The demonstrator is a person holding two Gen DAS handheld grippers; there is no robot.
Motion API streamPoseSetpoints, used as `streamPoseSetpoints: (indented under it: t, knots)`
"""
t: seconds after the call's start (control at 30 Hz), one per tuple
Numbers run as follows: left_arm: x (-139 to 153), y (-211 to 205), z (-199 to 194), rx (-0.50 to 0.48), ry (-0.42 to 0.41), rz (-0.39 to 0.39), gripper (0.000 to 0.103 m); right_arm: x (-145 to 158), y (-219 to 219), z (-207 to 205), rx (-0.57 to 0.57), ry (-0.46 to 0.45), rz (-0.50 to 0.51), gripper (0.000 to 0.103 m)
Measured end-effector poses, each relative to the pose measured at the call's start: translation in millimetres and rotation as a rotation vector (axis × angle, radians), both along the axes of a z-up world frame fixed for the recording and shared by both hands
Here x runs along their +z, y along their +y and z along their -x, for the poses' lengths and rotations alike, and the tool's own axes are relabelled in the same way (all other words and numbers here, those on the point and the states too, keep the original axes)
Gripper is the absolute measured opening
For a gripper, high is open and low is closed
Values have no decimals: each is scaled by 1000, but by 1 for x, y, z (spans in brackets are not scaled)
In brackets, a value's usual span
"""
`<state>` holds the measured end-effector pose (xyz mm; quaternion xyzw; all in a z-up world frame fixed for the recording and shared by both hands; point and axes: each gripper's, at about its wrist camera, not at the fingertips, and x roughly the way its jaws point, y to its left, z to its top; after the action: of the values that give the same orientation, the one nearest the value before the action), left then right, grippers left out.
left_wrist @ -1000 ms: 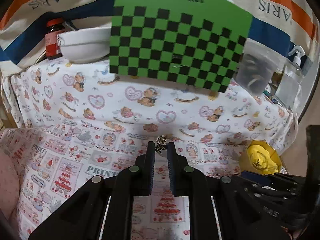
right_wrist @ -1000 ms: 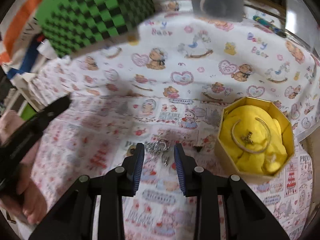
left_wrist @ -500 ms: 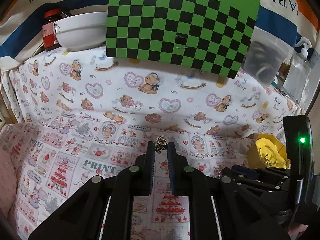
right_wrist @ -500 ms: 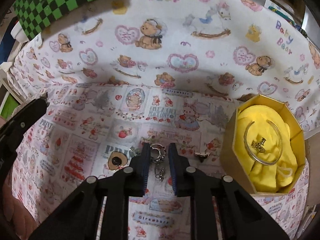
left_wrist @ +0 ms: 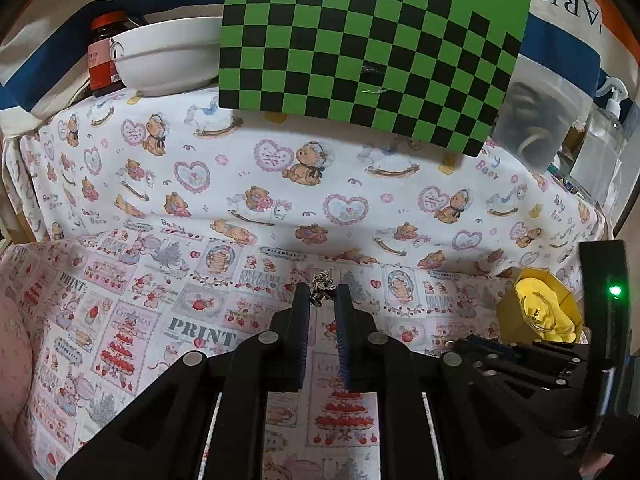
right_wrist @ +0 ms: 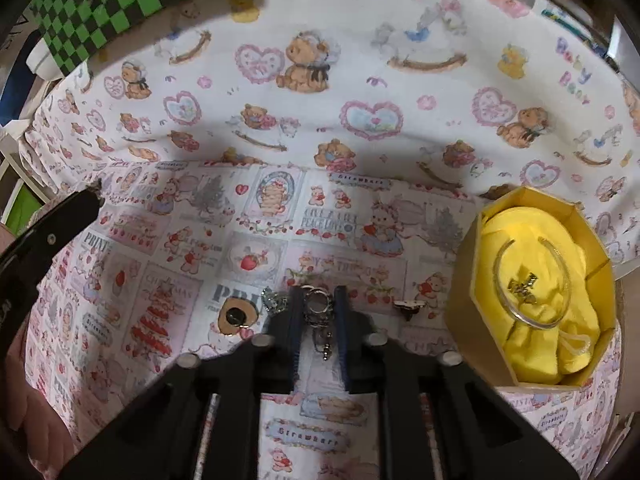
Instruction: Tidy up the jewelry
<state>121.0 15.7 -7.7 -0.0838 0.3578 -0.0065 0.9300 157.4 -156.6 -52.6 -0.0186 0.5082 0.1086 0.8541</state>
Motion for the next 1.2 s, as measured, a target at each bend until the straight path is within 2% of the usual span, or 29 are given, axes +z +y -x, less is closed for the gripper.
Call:
streamPoseSetpoints:
  t: [0.17,0.33,0.5,0.53,0.63,0.8,0.93,1.07,1.2]
  knots:
    - [3,-1,1,-1,-9,1,11,16,-13,15,10,-47,-57,4]
    - [10,-8,7,-12,-33,-13,11,38,-39,41,21,-125,-176,4]
    - [22,-17,20,-37,-79,-18,11,55,-73,76,-32,-366,-202,4]
    - [25,-18,22,-45,-90,-10,11,57,-80,79,-36,-386,-222,4]
    - [33,-23,30,-61,-124,-7,11,61,-98,79,-59,-395,-255,4]
    - [43,-39,42,-93,-183,-39,11,81,-131,84,-93,-448,-355,4]
    - [52,-54,55,-126,-214,-74,11,84,-144,85,-90,-484,-406,4]
    - [76,-70,77,-211,-272,-7,11,82,-162,79,-111,-462,-473,4]
    - [94,-101,71,-282,-267,38,11,79,-179,73,-148,-429,-549,4]
